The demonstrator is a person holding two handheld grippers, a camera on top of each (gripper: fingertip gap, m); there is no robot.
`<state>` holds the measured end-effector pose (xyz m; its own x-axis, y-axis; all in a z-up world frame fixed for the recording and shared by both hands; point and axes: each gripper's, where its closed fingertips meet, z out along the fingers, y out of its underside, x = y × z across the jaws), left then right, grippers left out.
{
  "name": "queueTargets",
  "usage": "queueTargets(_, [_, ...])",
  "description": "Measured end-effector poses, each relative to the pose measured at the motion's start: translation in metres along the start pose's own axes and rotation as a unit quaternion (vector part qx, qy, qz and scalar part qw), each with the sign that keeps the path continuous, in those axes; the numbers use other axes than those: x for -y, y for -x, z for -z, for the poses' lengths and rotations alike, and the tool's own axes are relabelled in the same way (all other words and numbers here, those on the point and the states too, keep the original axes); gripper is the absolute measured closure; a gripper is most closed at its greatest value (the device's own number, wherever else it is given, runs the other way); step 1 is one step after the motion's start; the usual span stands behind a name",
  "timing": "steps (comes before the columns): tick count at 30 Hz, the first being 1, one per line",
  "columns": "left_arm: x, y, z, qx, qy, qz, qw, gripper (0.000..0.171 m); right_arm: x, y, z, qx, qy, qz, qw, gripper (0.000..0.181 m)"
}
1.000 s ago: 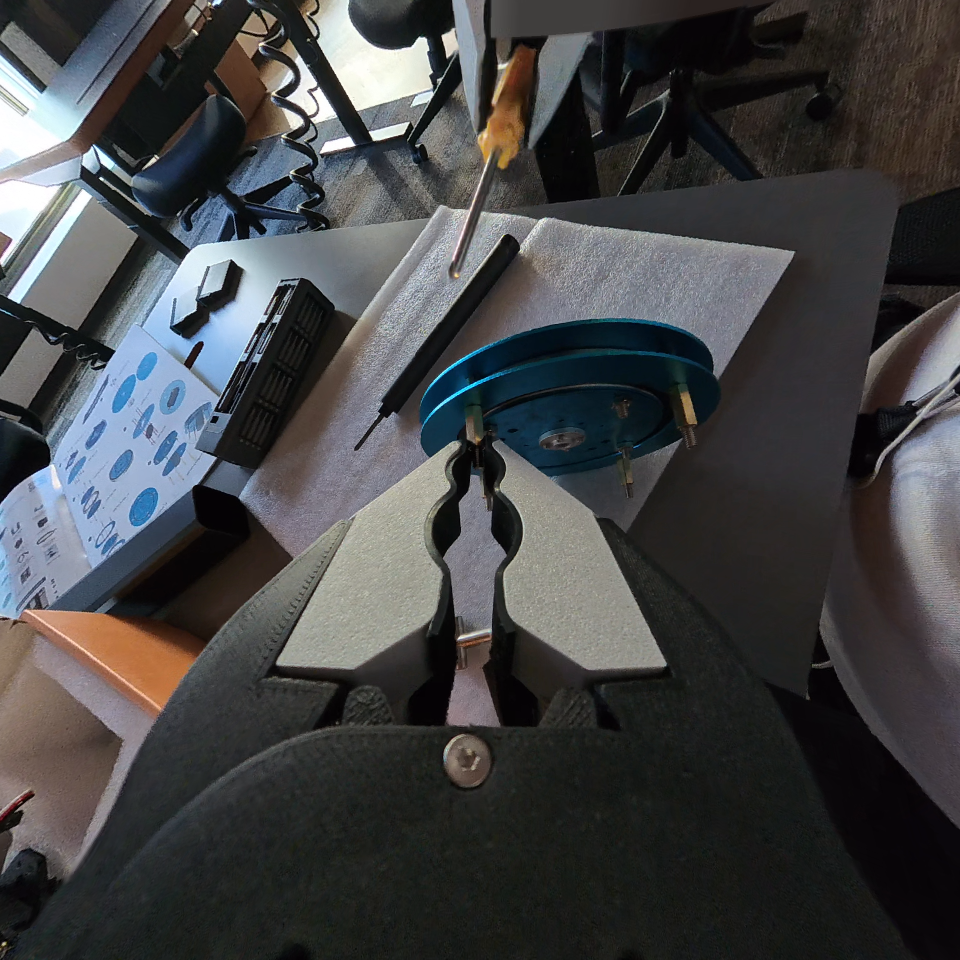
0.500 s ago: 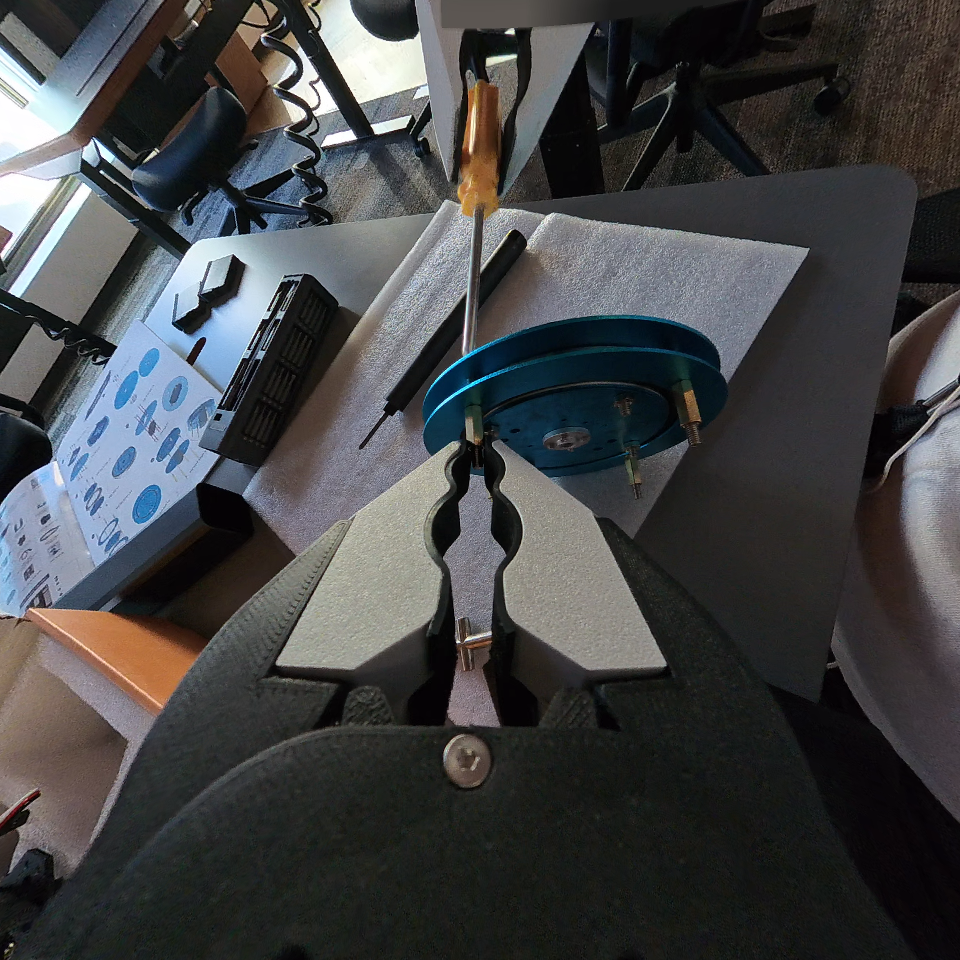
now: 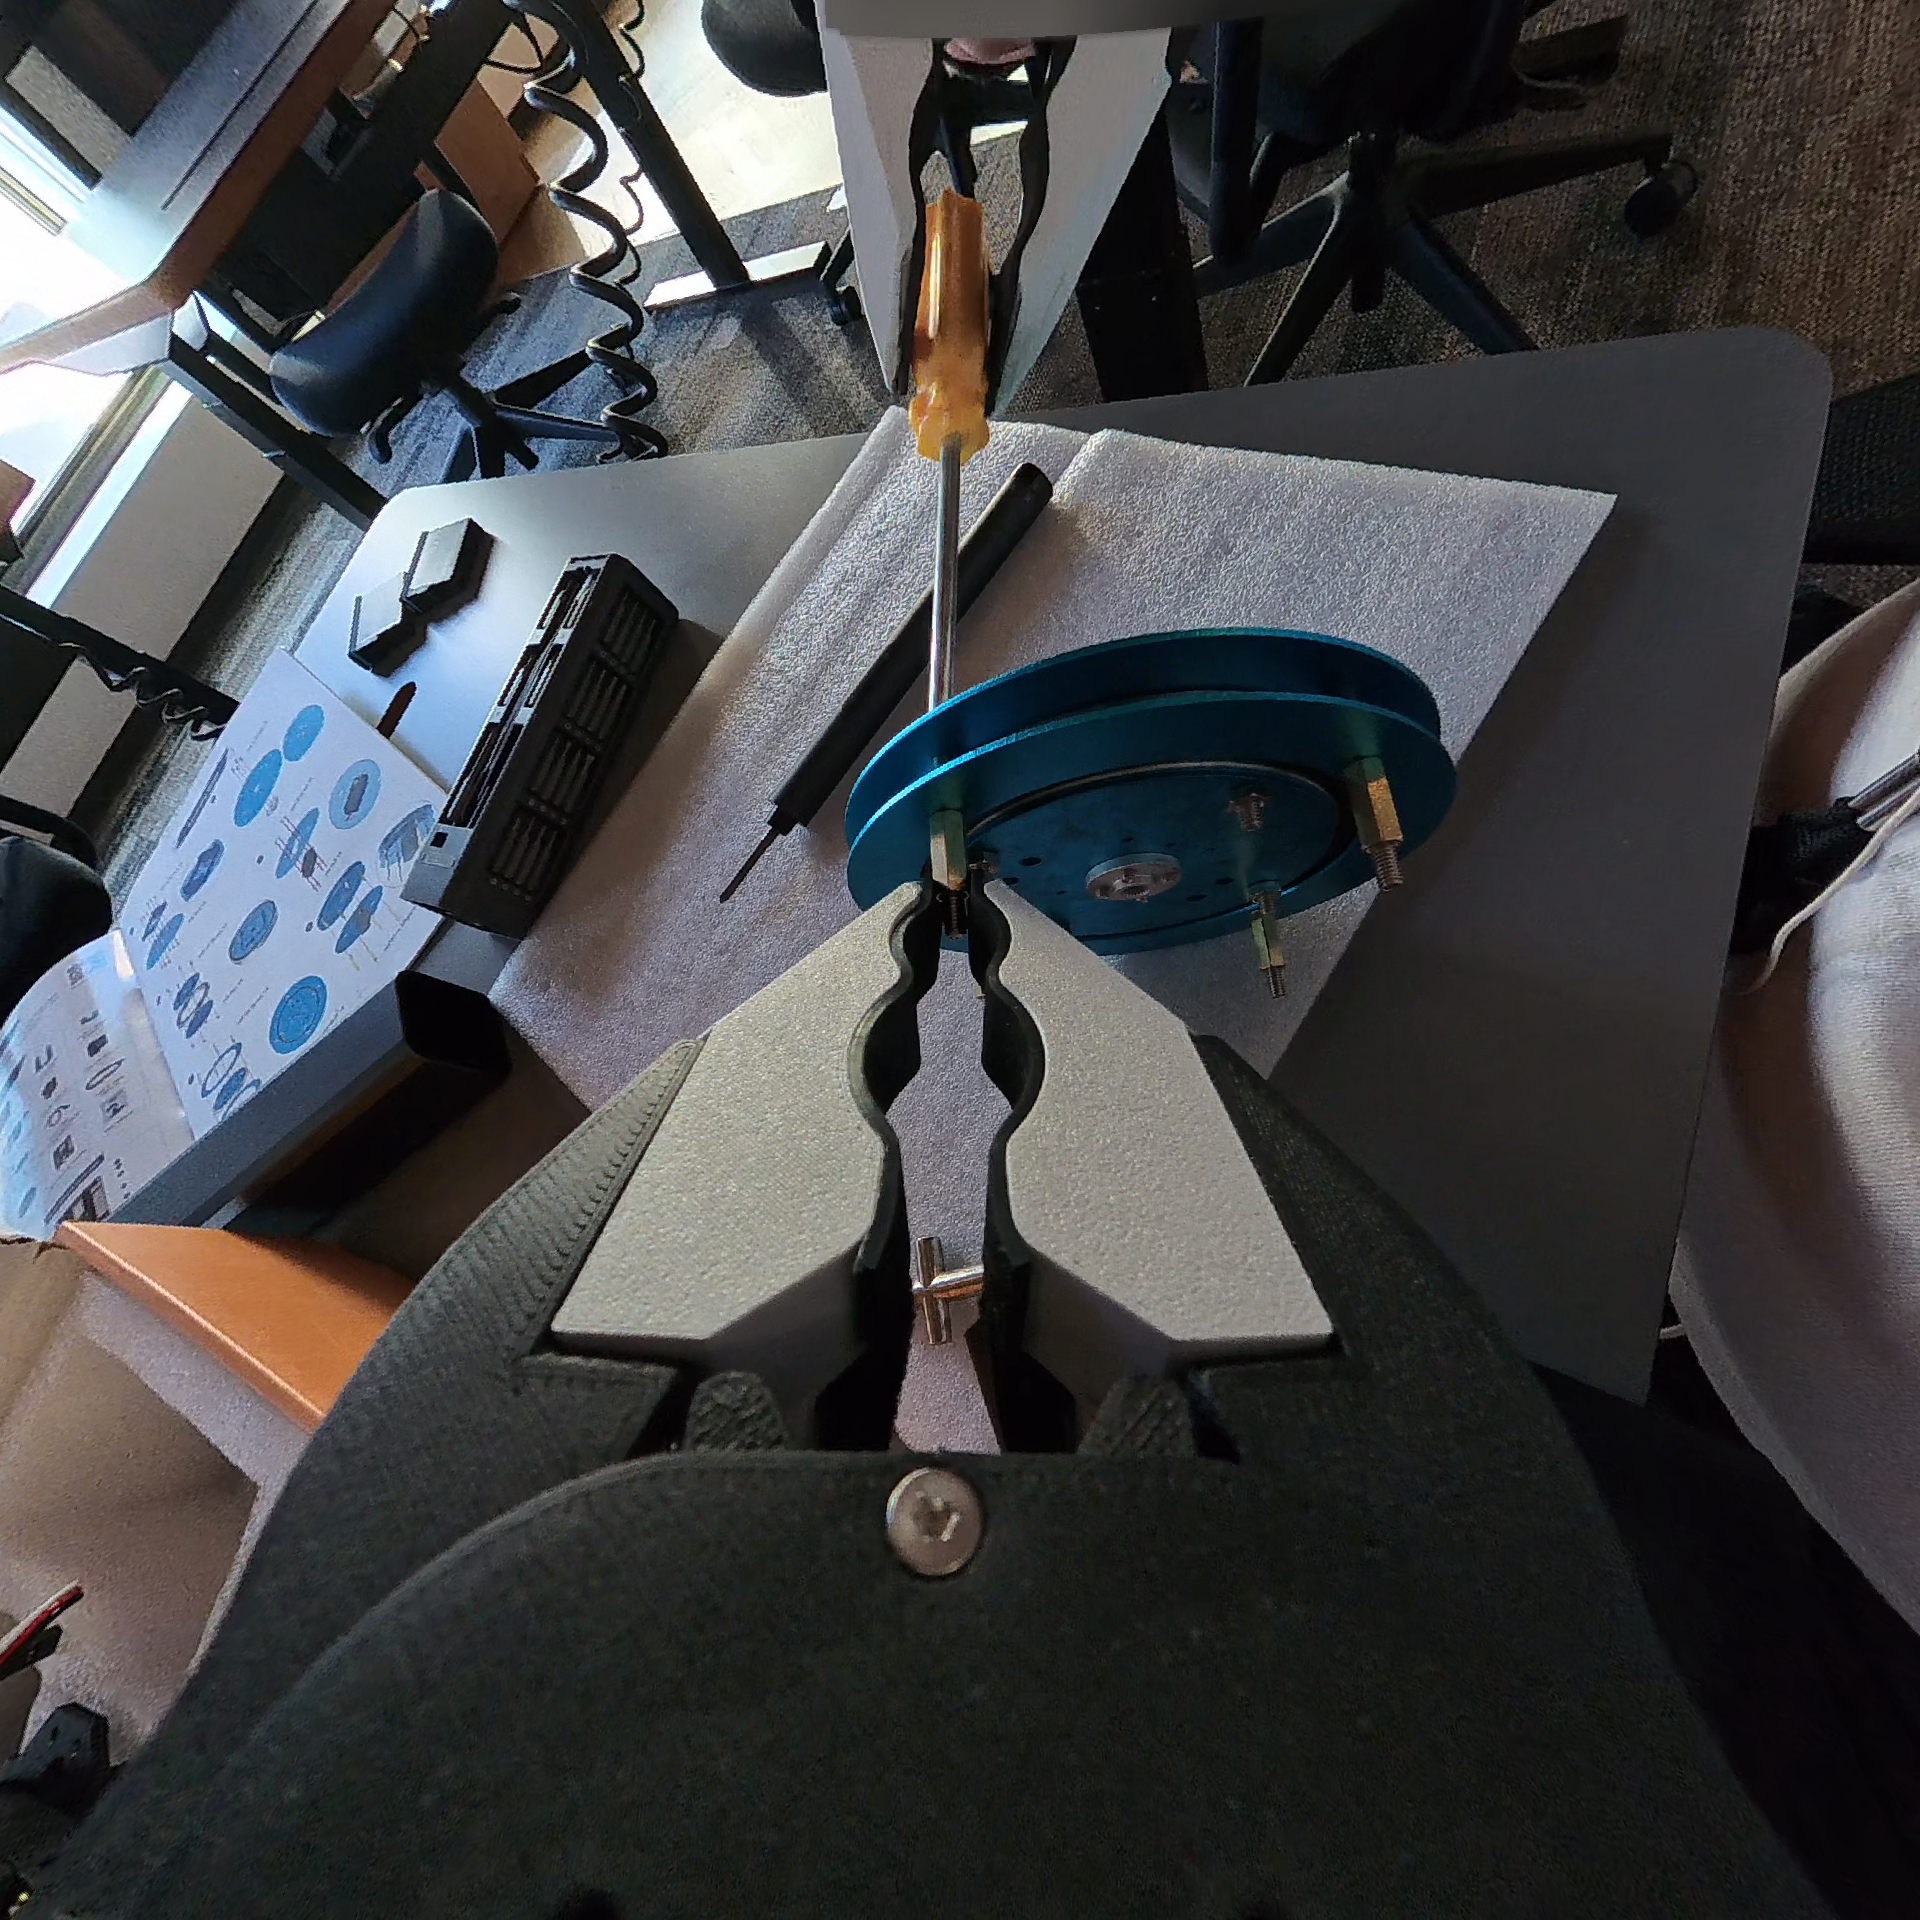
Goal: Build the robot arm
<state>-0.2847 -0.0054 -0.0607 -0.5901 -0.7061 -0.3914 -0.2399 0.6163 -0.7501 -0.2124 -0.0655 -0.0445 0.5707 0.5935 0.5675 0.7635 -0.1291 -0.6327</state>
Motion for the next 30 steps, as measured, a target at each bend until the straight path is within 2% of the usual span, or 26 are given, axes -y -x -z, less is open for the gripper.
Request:
queueTargets(14, [-0.001, 0.001, -0.001, -0.002, 0.005, -0.004, 1.0, 0.168, 0.0, 0.0, 0.007, -0.019, 0.001, 0.021, 1.0, 0.164])
queueTargets(19, [0.0, 0.0, 0.0, -0.006, 0.005, -0.006, 1.0, 0.168, 0.0, 0.0, 0.006, -0.035, 0.007, 0.058, 0.998, 0.164])
queueTargets(22, [-0.002, 0.002, -0.001, -0.004, 0.009, -0.009, 1.0, 0.168, 0.01, -0.007, 0.01, -0.095, 0.003, 0.146, 0.985, 0.164])
queueTargets(25, [-0.002, 0.002, 0.0, -0.006, 0.007, -0.009, 1.0, 0.168, 0.013, -0.007, 0.011, -0.161, 0.03, 0.277, 0.947, 0.164])
queueTargets(26, [-0.002, 0.002, 0.0, -0.006, 0.005, -0.012, 1.0, 0.168, 0.012, -0.007, 0.01, -0.168, 0.036, 0.294, 0.94, 0.164])
queueTargets(28, [-0.001, 0.001, 0.0, -0.003, 0.001, -0.025, 1.0, 0.168, 0.012, -0.009, 0.011, -0.166, 0.022, 0.277, 0.946, 0.165])
queueTargets(30, [0.001, -0.001, 0.0, 0.003, 0.0, -0.039, 0.999, 0.169, 0.01, -0.01, 0.011, -0.136, 0.013, 0.223, 0.965, 0.164])
